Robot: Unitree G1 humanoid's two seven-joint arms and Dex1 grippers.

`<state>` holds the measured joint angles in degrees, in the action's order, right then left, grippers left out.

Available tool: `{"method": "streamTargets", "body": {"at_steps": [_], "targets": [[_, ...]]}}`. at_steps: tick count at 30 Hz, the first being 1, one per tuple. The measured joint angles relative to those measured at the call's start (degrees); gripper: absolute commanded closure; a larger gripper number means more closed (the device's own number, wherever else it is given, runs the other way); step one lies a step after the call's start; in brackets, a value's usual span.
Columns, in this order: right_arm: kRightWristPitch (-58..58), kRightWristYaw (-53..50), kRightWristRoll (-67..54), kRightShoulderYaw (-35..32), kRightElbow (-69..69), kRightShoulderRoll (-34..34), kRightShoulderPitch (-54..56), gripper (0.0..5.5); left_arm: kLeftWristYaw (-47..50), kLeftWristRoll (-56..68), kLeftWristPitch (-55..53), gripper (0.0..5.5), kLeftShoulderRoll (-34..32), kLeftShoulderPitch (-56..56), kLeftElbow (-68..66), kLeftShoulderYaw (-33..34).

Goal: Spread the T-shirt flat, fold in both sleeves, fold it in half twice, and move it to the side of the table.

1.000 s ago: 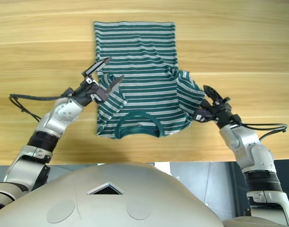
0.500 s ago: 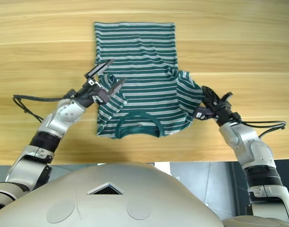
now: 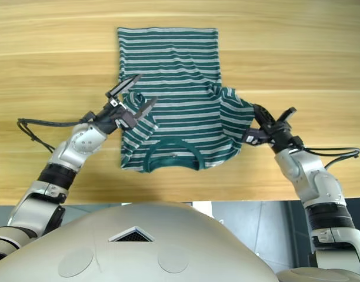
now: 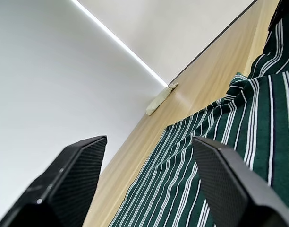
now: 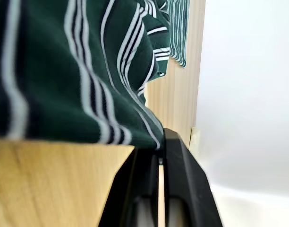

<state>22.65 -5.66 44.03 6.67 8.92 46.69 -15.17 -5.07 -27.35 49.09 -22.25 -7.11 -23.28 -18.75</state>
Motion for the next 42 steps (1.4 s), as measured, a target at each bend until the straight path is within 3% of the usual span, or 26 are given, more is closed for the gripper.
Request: {"method": "streamTargets", "body": {"at_steps": [15, 23, 31, 42], "targets": [[8.43, -4.35, -4.84, 0.76, 0.09, -4.83, 0.26, 5.48, 0.86, 0.02, 0.90, 2.13, 0.53, -0.37, -2.75, -0.05], [17.07, 3.00, -13.10, 5.13, -3.71, -6.84, -0.11, 5.48, 2.01, -0.05, 2.19, 2.13, 2.15, -2.77, -7.53, -0.84], [18.05, 4.37, -11.40, 6.22, -1.11, -9.01, 2.44, 5.48, 2.73, -0.54, 3.29, 2.13, 3.15, -4.60, -11.28, -1.26], [20.27, 9.64, -11.71, 7.51, 0.34, -7.90, 2.55, 3.30, 3.15, -1.31, 3.35, 2.13, 3.46, -5.86, -13.00, -2.21]]}}
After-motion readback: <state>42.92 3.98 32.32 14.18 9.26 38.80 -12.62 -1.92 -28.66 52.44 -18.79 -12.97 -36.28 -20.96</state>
